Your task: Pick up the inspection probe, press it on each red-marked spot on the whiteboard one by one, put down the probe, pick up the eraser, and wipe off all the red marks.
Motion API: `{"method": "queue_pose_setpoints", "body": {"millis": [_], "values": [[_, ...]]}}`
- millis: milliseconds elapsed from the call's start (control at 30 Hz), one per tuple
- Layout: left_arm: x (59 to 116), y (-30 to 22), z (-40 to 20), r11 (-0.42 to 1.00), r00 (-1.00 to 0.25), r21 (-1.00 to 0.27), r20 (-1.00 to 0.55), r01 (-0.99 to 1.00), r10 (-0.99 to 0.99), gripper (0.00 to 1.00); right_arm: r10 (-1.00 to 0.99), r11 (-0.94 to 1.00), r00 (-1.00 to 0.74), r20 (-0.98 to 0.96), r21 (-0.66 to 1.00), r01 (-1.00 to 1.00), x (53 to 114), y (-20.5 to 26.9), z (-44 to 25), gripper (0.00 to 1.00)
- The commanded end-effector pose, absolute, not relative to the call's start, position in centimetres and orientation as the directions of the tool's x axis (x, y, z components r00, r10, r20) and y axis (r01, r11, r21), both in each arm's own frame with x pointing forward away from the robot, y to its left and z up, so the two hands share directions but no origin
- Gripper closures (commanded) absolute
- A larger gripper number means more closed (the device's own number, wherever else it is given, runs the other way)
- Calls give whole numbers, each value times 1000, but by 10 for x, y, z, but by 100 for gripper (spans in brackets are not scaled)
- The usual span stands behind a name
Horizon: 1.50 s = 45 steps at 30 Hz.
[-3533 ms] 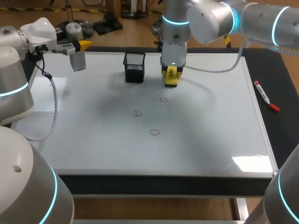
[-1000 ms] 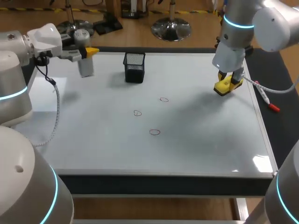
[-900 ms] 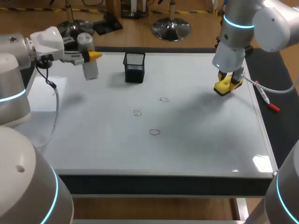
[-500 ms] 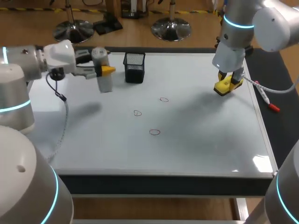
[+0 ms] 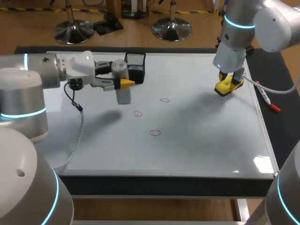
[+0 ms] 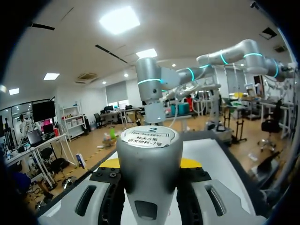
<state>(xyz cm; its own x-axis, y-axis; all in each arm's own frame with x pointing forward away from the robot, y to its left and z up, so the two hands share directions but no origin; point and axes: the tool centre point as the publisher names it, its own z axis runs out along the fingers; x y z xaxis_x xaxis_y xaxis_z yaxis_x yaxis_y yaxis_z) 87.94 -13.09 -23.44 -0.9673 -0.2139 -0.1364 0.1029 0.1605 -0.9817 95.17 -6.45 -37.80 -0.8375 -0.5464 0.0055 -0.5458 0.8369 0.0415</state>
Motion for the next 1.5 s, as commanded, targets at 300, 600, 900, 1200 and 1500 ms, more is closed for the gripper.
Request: {"method": "queue_pose_setpoints", "body": {"millis": [300, 600, 900, 1200, 1500], "values": [[865, -157, -254, 136, -981, -987, -112, 91, -156, 100, -547, 836, -837, 7, 39, -547, 952, -65, -377, 100], [865, -168, -264, 134, -986, -986, -114, 98, -122, 100, -547, 836, -837, 7, 39, -547, 952, -65, -377, 100], [867, -175, -275, 141, -988, -986, -105, 89, -109, 100, -547, 836, -837, 7, 39, -547, 952, -65, -377, 100], [868, -179, -281, 134, -990, -988, -96, 81, -105, 100, -547, 836, -837, 7, 39, -547, 952, -65, -377, 100], [868, -178, -285, 130, -990, -989, -91, 77, -109, 100, -547, 836, -837, 7, 39, -547, 952, -65, -377, 100]]}}
